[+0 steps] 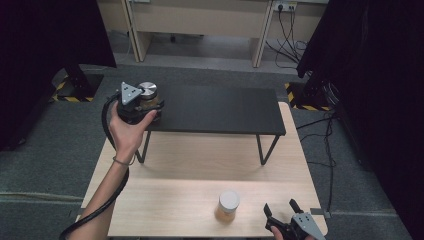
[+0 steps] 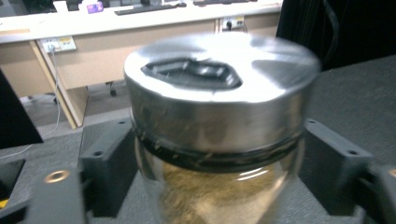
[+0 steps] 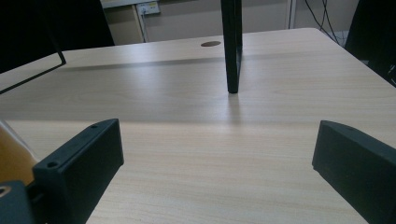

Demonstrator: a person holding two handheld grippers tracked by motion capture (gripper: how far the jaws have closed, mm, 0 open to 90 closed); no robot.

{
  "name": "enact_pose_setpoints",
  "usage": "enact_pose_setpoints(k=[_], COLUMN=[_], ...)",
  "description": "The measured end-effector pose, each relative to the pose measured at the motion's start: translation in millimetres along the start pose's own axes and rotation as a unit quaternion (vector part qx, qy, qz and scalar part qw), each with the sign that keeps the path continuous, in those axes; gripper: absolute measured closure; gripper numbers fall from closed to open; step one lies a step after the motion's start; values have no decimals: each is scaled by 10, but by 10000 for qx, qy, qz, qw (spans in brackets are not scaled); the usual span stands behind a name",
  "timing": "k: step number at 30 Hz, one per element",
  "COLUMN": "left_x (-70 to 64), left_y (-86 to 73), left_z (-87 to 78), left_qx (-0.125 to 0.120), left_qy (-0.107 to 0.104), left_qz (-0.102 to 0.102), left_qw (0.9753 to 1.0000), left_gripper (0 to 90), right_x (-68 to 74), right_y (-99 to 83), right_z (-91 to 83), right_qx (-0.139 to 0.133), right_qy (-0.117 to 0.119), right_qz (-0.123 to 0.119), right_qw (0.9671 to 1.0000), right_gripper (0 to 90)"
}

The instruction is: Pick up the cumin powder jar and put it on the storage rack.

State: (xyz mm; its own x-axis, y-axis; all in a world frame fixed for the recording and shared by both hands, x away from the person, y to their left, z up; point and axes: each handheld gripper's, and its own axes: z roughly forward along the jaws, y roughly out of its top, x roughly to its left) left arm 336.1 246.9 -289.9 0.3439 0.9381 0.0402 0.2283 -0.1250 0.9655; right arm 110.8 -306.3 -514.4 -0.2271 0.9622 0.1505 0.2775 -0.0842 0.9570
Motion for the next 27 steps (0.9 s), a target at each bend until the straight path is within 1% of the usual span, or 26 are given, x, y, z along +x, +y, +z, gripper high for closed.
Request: enact_pose_setpoints(k=[1,3,6,9,11,12,14,18,20,21,24,25,27], left_x=[-10,-20,-12,-2,0,-1,-5,-27,-40,-40,-64,-64,-82], left_y=[0,-14,-64,-100,-142,-184,-214,-311,-377,-377,-431,-431,-461], left_z=[-5,-16,-53,-91,-143,-189,-220,-318,-393,-393,-484,-484,-540], left_qx=[24,42,24,22,-35,-104,-150,-186,-229,-229,-308,-308,-327], left_qy=[11,24,42,56,72,65,66,63,55,55,50,50,40], left_qz=[26,56,18,53,53,8,2,59,81,81,132,132,169], left_qw=[10000,10000,10000,10000,10000,9999,9999,9998,9997,9997,9994,9994,9993], left_gripper=[93,74,52,52,52,52,53,56,57,58,58,59,59], right_x=[0,-1,0,2,4,4,8,9,10,10,13,13,16], right_y=[-1,-1,1,1,1,0,-2,0,0,0,1,1,0], right_z=[0,1,1,0,4,5,5,7,7,7,10,10,11], right_qx=[-4,0,8,-7,1,3,-5,0,7,7,1,1,9], right_qy=[2,4,20,18,18,24,29,27,36,36,42,42,51], right_qz=[8,11,12,9,15,17,10,14,7,7,5,5,3], right_qw=[10000,10000,10000,10000,10000,10000,10000,10000,10000,10000,10000,10000,10000], right_gripper=[21,21,21,21,21,21,21,21,21,21,21,21,21])
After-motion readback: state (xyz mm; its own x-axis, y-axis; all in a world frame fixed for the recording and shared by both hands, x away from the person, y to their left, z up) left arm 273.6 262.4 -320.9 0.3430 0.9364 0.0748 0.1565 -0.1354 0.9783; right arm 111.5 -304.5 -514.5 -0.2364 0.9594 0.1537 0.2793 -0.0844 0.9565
